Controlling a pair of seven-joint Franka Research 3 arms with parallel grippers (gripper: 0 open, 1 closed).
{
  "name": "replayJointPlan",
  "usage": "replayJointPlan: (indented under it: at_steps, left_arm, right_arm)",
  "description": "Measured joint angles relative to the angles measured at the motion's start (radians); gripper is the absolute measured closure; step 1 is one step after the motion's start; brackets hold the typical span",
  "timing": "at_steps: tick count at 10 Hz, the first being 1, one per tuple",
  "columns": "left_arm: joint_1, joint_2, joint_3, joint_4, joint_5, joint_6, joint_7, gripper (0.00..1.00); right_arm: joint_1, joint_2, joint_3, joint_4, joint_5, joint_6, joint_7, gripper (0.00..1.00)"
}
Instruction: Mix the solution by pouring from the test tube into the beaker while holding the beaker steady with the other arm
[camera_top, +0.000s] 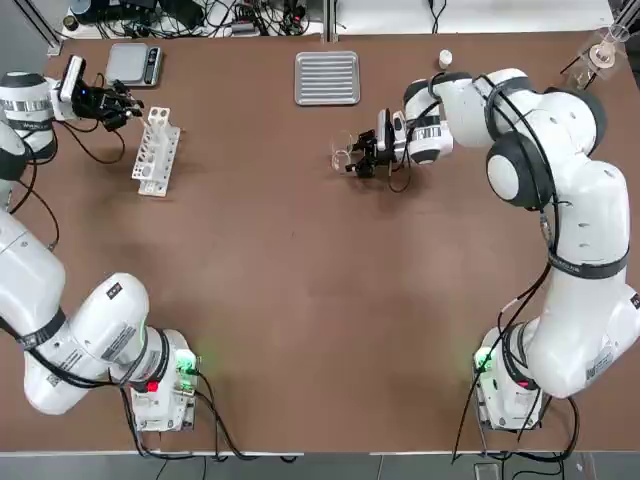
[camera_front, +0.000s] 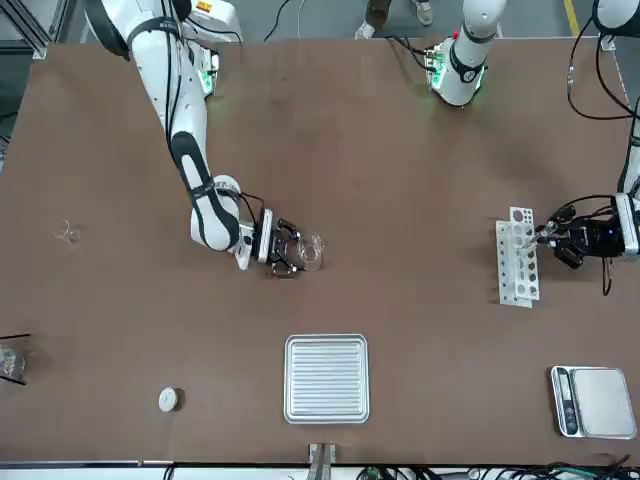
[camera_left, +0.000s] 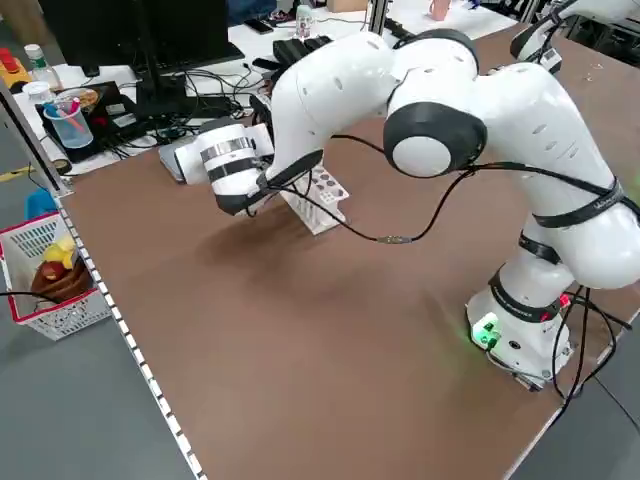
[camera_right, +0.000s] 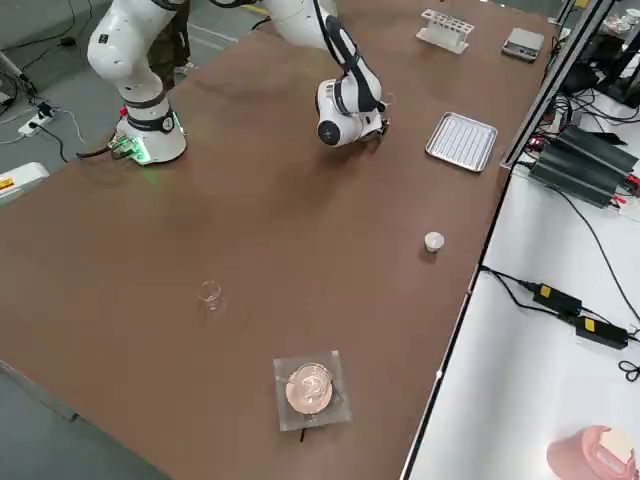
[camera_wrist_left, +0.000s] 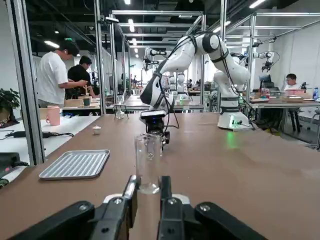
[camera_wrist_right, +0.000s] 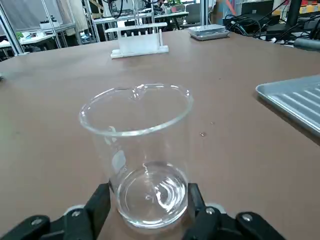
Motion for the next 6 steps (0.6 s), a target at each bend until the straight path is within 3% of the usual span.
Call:
replayJointPlan:
  at_steps: [6]
  left_arm:
    - [-0.003,-0.031,-0.021,0.004,-0.008,0.010,-0.031,0.79]
  right_arm:
    - [0.000,0.000,0.000,0.000,0.000,0.000,0.000,0.31]
